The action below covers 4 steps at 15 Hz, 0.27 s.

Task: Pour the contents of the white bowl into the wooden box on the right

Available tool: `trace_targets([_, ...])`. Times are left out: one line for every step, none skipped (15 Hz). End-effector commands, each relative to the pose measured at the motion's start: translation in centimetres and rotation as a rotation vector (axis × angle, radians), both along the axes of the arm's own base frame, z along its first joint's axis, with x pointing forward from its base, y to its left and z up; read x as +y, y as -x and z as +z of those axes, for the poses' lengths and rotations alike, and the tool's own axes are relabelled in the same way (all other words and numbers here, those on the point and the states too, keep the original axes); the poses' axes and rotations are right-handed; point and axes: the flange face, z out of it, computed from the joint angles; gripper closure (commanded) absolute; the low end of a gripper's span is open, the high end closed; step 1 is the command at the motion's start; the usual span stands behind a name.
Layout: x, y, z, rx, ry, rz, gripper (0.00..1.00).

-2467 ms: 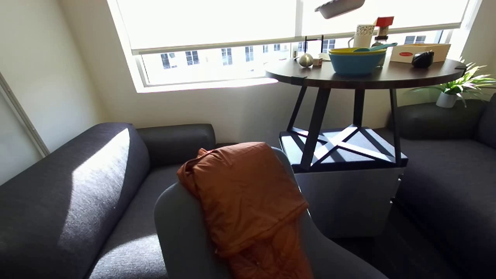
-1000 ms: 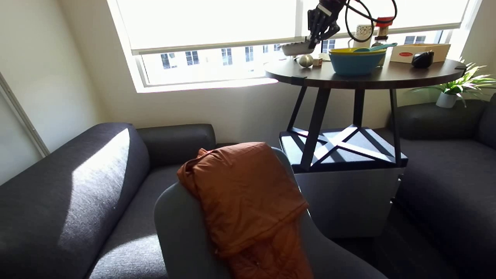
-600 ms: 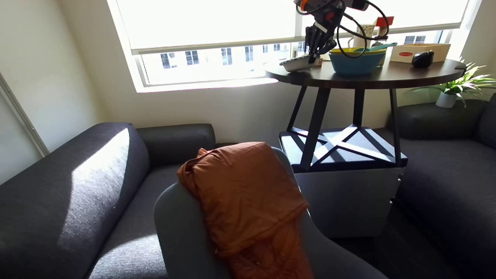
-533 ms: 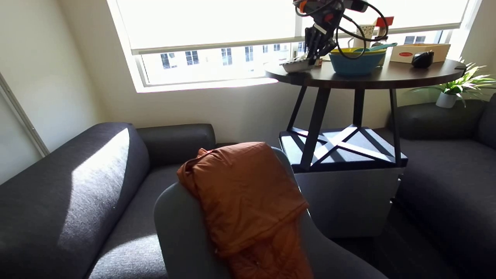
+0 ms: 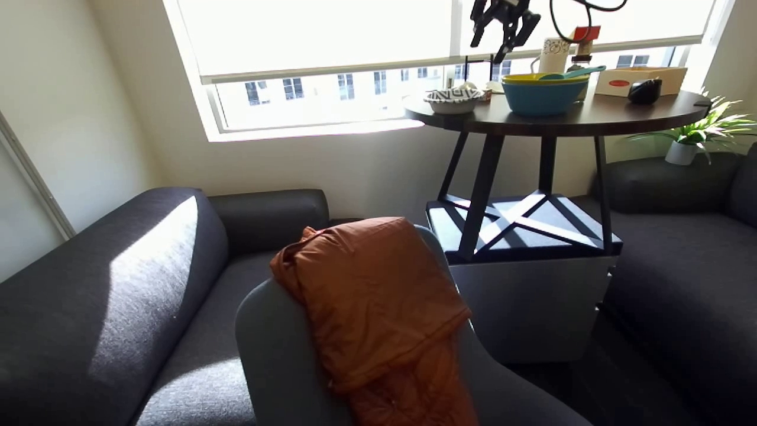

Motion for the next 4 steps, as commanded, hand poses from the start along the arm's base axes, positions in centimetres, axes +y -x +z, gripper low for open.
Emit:
trace_targets([-0.8, 5.1, 5.5, -0.121, -0.018, 0.157, 0.00])
trace_targets([-0.6, 2.1, 3.7, -0.065, -0.010, 0.089, 0.00])
trace_targets([-0.8, 3.0, 5.0, -0.082, -0.010, 0.102, 0.06])
trace_targets([-1.0, 3.2, 5.4, -0.084, -0.010, 0.100, 0.00])
